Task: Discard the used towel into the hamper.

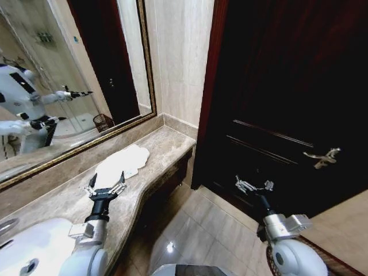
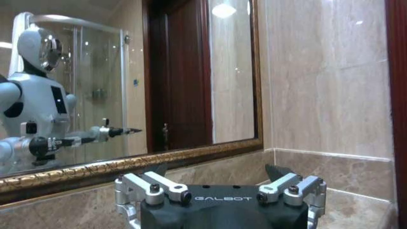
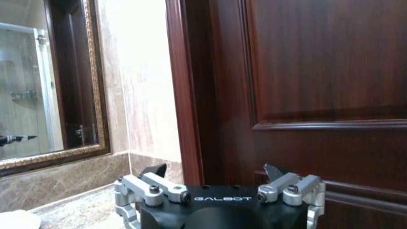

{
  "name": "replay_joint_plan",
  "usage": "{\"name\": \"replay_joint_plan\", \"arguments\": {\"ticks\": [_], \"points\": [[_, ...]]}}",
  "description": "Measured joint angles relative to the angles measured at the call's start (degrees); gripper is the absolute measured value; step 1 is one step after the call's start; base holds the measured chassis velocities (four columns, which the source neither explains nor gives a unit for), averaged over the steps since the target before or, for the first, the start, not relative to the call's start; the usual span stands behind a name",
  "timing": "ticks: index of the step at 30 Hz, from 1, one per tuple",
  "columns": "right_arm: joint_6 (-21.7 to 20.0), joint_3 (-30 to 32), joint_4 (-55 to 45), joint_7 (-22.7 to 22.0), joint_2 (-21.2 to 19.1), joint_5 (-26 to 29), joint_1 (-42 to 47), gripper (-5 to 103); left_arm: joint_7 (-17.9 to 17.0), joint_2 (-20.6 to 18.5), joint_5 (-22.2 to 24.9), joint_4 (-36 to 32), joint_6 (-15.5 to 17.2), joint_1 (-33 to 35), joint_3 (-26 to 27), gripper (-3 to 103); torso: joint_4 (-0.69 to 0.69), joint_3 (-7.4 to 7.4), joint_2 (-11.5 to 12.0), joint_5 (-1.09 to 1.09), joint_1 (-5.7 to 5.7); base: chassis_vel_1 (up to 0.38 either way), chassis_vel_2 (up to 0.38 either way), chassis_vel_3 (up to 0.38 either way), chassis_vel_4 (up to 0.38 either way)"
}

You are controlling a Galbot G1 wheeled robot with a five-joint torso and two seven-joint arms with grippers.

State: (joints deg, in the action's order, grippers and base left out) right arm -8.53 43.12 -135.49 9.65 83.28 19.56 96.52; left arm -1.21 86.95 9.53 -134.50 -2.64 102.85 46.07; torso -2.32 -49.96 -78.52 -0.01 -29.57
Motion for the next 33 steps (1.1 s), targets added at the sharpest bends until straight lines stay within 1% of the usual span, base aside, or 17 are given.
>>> {"name": "replay_joint_plan", "arguments": {"ticks": [8,11,12,15,16,17,19,20,23,24,25,27,28,29,31,32,33], "points": [[-0.2,-0.2,0.0,0.2,0.0,0.0,-0.2,100,-1.0,-0.3,0.1,-0.1,0.6,0.0,0.3,100,0.0,0.0,0.0,0.01,-0.01,-0.122,0.129,0.117,-0.129],[0.2,-0.7,-0.1,-1.6,0.0,0.4,-0.7,100,-3.1,-0.3,-0.1,-0.1,2.8,-0.2,-0.3,100,0.01,0.0,0.0,-0.01,-0.01,-0.127,0.099,0.121,-0.113],[0.2,-0.7,-0.1,-1.6,0.0,0.4,-0.7,100,-3.1,-0.3,-0.1,-0.1,2.8,-0.2,-0.3,100,0.01,0.0,0.0,-0.01,-0.01,-0.129,0.096,0.15,-0.085],[0.2,-0.8,0.0,-2.8,-0.1,0.6,-0.7,100,-6.7,-1.2,0.6,-0.4,8.0,-1.0,-0.9,100,-0.01,-0.01,0.0,0.01,-0.04,-0.06,0.102,0.069,-0.029],[0.2,-0.8,0.0,-2.8,-0.1,0.6,-0.7,100,-6.7,-1.2,0.6,-0.4,8.0,-1.0,-0.9,100,-0.01,-0.01,0.0,0.01,-0.04,-0.031,0.096,0.008,-0.027],[0.2,-0.8,0.0,-2.8,-0.2,0.6,-0.7,100,-7.7,-1.7,1.0,-0.4,9.5,-1.4,-1.0,100,0.0,-0.01,0.0,-0.01,-0.04,0.0,0.0,0.0,0.0],[0.2,-0.7,0.0,-2.8,-0.1,0.6,-0.5,100,-11.2,-3.7,3.8,-1.1,15.6,-2.7,-1.0,100,0.01,0.0,0.0,-0.01,0.0,0.0,0.0,0.0,0.0],[0.2,-0.7,0.0,-2.8,-0.1,0.6,-0.5,100,-11.2,-3.7,3.8,-1.1,15.6,-2.7,-1.0,100,0.01,0.0,0.0,-0.01,0.0,0.0,0.0,0.0,0.0],[0.3,-0.6,0.0,-2.8,0.0,0.4,-0.3,100,-17.8,-6.7,12.0,-3.3,27.9,-4.5,-1.0,100,0.0,0.0,0.0,0.01,0.02,0.0,0.0,0.0,0.0],[0.3,-0.6,0.0,-2.8,0.0,0.4,-0.3,100,-17.8,-6.7,12.0,-3.3,27.9,-4.5,-1.0,100,0.0,0.0,0.0,0.01,0.02,0.0,0.0,0.0,0.0],[0.3,-0.5,0.0,-2.8,0.0,0.3,-0.3,100,-19.9,-7.6,14.9,-3.8,31.8,-5.4,-1.0,100,0.0,0.01,0.0,0.0,0.02,0.0,0.0,0.0,0.0],[0.3,-0.2,0.0,-2.8,0.0,0.2,-0.3,100,-24.4,-8.9,18.9,-3.9,36.8,-7.6,-1.2,100,0.0,0.0,0.0,0.01,0.02,0.0,0.0,0.0,0.0],[0.3,-0.1,0.1,-2.8,0.0,0.2,-0.3,100,-26.1,-9.1,20.2,-3.9,37.8,-8.3,-1.3,100,0.01,0.0,0.0,0.0,0.02,0.0,0.0,0.0,0.0],[0.3,-0.1,0.1,-2.8,0.0,0.2,-0.3,100,-26.1,-9.1,20.2,-3.9,37.8,-8.3,-1.3,100,0.01,0.0,0.0,0.0,0.02,0.0,0.0,0.0,0.0],[0.3,0.0,0.2,-2.8,0.0,0.0,-0.3,100,-31.4,-9.3,24.2,-3.9,39.8,-10.1,-1.6,100,0.0,0.0,0.0,0.0,0.0,0.0,0.0,0.0,0.0],[0.3,0.0,0.2,-2.8,0.0,0.0,-0.3,100,-31.4,-9.3,24.2,-3.9,39.8,-10.1,-1.6,100,0.0,0.0,0.0,0.0,0.0,0.0,0.0,0.0,0.0],[0.3,0.0,0.3,-2.8,0.0,-0.2,-0.2,100,-33.5,-9.3,25.3,-3.4,40.2,-11.2,-1.6,100,0.01,0.0,0.0,0.01,0.0,0.0,0.0,0.0,0.0]]}}
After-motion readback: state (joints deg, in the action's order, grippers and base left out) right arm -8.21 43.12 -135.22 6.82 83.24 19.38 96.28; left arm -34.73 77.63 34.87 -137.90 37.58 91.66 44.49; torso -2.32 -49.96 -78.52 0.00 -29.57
